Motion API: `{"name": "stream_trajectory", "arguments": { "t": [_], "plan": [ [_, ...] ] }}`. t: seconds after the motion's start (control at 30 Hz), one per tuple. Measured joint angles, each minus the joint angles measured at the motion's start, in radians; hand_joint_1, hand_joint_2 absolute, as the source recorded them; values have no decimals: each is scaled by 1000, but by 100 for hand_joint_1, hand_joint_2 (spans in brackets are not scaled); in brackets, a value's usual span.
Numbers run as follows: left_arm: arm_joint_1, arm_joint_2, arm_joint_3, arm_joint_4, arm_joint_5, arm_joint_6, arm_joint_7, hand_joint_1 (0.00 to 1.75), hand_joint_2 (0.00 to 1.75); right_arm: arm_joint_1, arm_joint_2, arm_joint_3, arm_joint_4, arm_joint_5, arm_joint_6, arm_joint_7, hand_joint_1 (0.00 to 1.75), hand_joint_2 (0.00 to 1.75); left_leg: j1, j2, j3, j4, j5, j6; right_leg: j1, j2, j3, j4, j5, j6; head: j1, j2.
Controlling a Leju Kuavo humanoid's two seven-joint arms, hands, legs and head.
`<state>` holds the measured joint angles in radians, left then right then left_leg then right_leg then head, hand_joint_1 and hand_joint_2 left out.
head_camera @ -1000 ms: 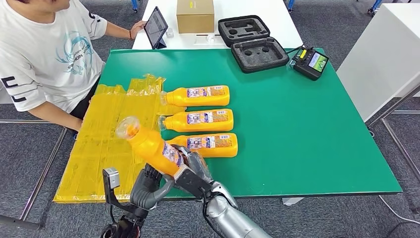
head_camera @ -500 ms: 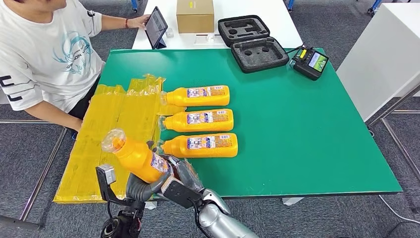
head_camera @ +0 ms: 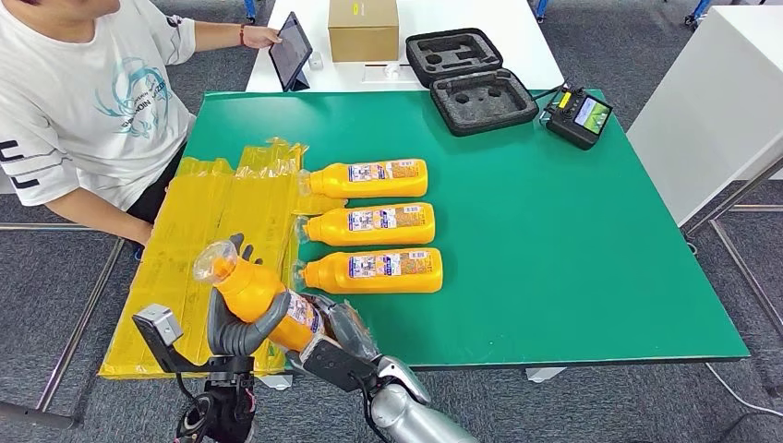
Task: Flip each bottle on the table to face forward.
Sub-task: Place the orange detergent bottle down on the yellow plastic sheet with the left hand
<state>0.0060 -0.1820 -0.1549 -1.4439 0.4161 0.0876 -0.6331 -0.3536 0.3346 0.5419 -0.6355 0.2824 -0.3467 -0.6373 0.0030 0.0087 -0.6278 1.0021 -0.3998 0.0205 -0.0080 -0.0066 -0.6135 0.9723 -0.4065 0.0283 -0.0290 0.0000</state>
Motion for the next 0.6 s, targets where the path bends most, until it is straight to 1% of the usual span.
{"name": "stream_trajectory", "arguments": {
  "t": [0.1, 0.13, 0.23, 0.27, 0.37, 0.6],
  "plan": [
    [3, 0, 3, -16, -1, 3, -5, 0, 175, 0, 0, 2, 0, 4, 1, 6, 175, 175, 0, 0, 0, 0, 0, 0, 0, 0, 0, 0, 0, 0, 0, 0],
    [4, 0, 5, -21, -1, 4, -8, 35, 175, 0, 0, 3, 0, 6, 2, 8, 175, 175, 0, 0, 0, 0, 0, 0, 0, 0, 0, 0, 0, 0, 0, 0],
    [7, 1, 7, -32, 2, -16, -6, 166, 175, 0, 0, 5, 0, 10, 3, 11, 175, 175, 0, 0, 0, 0, 0, 0, 0, 0, 0, 0, 0, 0, 0, 0],
    [7, 2, 5, -34, -1, -31, 0, 175, 175, 0, 0, 5, 0, 10, 3, 11, 175, 175, 0, 0, 0, 0, 0, 0, 0, 0, 0, 0, 0, 0, 0, 0],
    [-3, 10, -15, -27, -40, -73, 18, 175, 175, 2, -2, 2, -1, 9, -2, 9, 175, 175, 0, 0, 0, 0, 0, 0, 0, 0, 0, 0, 0, 0, 0, 0],
    [-62, 28, -80, 32, -134, -128, 66, 175, 175, 10, -15, -13, -3, 8, -25, 9, 175, 175, 0, 0, 0, 0, 0, 0, 0, 0, 1, 0, 0, 0, 0, 0]
  ]
}}
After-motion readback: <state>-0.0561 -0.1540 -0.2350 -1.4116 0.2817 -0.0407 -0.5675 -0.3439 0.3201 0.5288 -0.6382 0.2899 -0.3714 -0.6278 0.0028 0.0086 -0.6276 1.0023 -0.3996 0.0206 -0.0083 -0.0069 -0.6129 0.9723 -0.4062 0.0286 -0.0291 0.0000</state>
